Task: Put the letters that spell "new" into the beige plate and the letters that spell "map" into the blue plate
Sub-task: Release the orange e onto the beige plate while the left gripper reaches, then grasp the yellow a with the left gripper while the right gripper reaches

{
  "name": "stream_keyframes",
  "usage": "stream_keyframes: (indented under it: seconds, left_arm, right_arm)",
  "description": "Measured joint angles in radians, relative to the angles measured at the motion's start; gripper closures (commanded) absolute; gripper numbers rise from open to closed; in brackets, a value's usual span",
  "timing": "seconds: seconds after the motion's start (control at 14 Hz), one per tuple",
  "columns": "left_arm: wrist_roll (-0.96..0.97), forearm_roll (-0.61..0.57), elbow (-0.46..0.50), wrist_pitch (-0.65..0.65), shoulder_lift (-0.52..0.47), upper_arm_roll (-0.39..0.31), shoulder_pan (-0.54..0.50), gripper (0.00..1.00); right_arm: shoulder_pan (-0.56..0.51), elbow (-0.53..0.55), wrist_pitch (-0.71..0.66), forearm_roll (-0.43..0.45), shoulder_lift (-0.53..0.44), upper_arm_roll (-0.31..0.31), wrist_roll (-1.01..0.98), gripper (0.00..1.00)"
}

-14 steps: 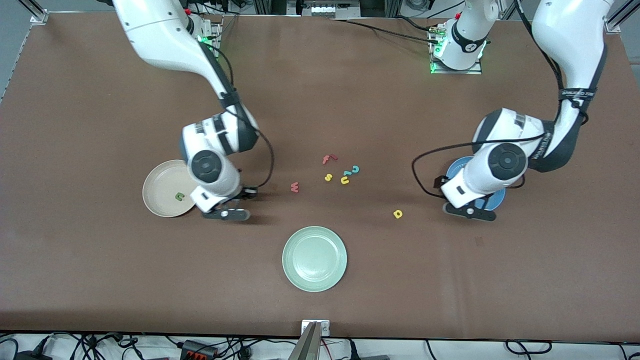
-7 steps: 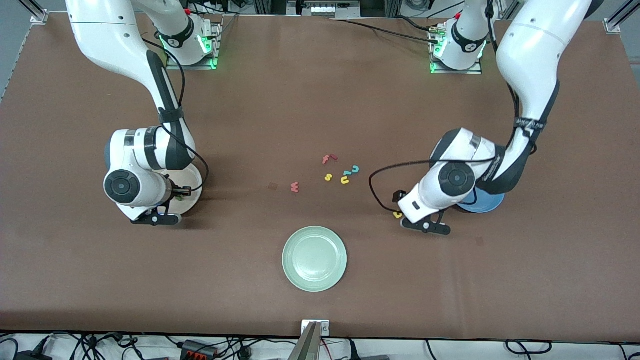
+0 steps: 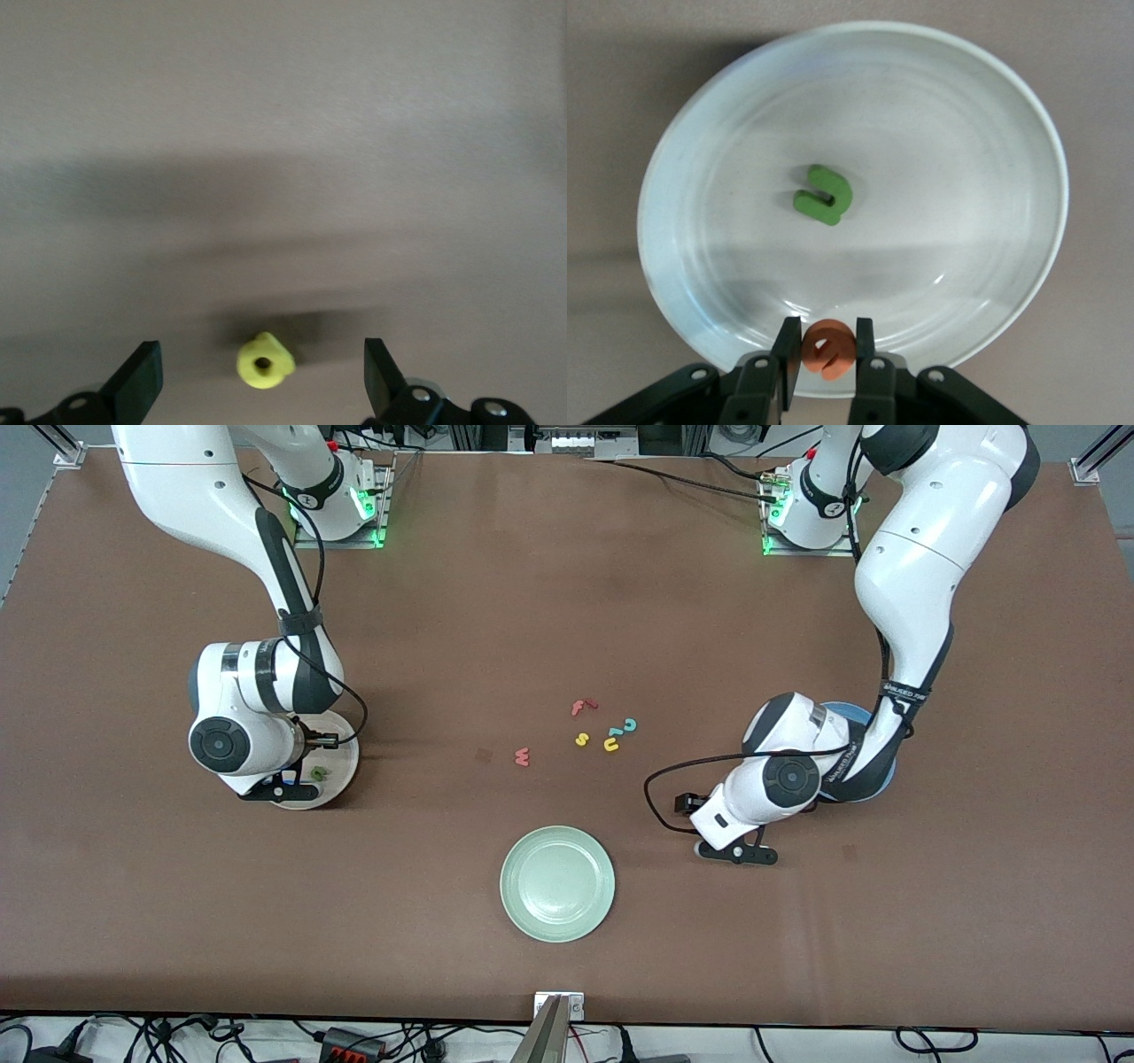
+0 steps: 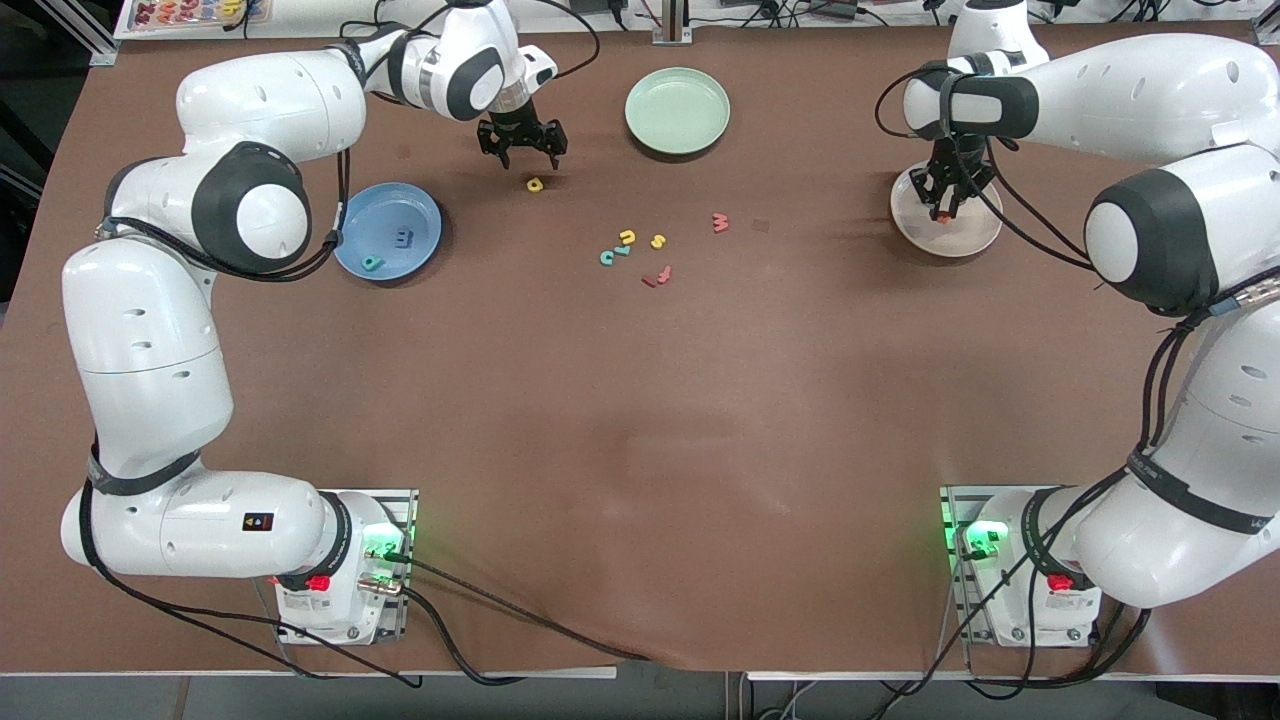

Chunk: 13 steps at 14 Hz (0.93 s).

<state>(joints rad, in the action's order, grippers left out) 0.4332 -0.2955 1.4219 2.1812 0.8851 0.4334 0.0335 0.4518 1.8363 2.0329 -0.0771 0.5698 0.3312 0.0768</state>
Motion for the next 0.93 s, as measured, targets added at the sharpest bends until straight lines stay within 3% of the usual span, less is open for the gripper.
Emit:
stream_keyframes:
  seconds: [0.07, 0.14, 0.36, 0.71, 0.93]
  left_arm:
    - [0.018, -0.008, 0.0, -0.001, 0.0, -0.002, 0.011, 0.09]
    - [0.04, -0.029, 0.001, -0.003, 0.0, -0.005, 0.022, 0.11]
    - [0.1, -0.107, 0.016, -0.005, 0.003, -0.019, 0.039, 0.18]
    - [0.136, -0.115, 0.029, -0.005, 0.004, -0.024, 0.04, 0.53]
    - [0.16, -0.115, 0.037, -0.004, 0.004, -0.023, 0.041, 0.65]
  right_arm:
    - [0.001, 0.001, 0.009, 0.0, 0.0, -0.002, 0.0, 0.24]
    - [0.001, 0.004, 0.022, 0.0, 0.0, -0.002, 0.0, 0.0]
    - [0.008, 0.008, 0.048, -0.001, 0.001, -0.004, 0.0, 0.0]
    - [0.097, -0.064, 0.071, -0.009, -0.009, -0.017, -0.001, 0.0]
    - [0.226, -0.16, 0.073, -0.051, 0.011, -0.026, 0.007, 0.0]
